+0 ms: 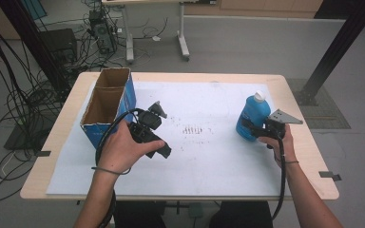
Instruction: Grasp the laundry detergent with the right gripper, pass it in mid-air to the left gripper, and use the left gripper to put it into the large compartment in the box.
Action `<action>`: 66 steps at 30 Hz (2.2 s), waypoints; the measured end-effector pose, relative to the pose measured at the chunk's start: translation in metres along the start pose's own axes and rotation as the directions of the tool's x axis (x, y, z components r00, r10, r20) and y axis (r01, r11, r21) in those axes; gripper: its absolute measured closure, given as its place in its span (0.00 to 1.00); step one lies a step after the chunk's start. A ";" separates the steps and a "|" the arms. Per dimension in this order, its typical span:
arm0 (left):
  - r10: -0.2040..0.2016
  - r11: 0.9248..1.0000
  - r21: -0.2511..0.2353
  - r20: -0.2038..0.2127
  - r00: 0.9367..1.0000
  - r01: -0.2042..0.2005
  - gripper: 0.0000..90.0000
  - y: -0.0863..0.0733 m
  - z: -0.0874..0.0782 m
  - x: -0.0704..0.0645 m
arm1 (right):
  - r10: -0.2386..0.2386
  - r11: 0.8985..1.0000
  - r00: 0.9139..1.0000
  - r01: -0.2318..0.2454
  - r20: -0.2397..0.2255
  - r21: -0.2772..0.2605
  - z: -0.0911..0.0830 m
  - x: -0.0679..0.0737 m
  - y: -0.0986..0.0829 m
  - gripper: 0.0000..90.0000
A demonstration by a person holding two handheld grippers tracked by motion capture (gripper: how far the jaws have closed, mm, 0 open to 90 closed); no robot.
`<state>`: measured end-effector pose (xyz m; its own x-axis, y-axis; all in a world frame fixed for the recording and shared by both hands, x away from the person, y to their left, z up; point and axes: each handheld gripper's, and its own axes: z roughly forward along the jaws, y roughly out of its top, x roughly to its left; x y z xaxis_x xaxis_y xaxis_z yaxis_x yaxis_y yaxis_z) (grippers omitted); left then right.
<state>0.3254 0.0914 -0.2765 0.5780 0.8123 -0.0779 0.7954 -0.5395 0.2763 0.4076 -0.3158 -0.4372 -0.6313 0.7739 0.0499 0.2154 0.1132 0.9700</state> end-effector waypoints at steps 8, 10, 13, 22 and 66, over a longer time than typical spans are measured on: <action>0.044 0.999 -0.023 0.002 0.999 -0.044 0.09 0.009 -0.013 0.003 | 0.009 1.000 0.998 -0.009 -0.055 0.015 -0.008 0.008 0.020 0.49; 0.055 0.998 -0.020 -0.008 0.998 -0.055 0.09 0.011 -0.016 0.003 | 0.002 1.000 0.997 0.000 -0.072 0.020 -0.009 0.011 0.026 0.49; 0.067 0.998 -0.015 -0.009 0.998 -0.068 0.09 0.014 -0.019 0.003 | -0.002 1.000 0.995 0.005 -0.100 0.024 -0.010 0.015 0.034 0.49; 0.136 0.991 -0.019 -0.019 0.991 -0.136 0.09 0.027 -0.034 0.000 | -0.013 0.998 0.978 0.025 -0.210 0.055 -0.013 0.030 0.054 0.49; 0.601 0.798 -0.099 0.047 0.798 -0.595 0.10 0.065 -0.112 -0.028 | -0.099 0.981 0.698 0.189 -0.709 0.049 -0.004 0.114 0.125 0.49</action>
<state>0.3400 0.0585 -0.1489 0.9476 0.3140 0.0587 0.2731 -0.8916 0.3612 0.3599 -0.2156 -0.3091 -0.9903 0.0877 0.1073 0.1284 0.2879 0.9490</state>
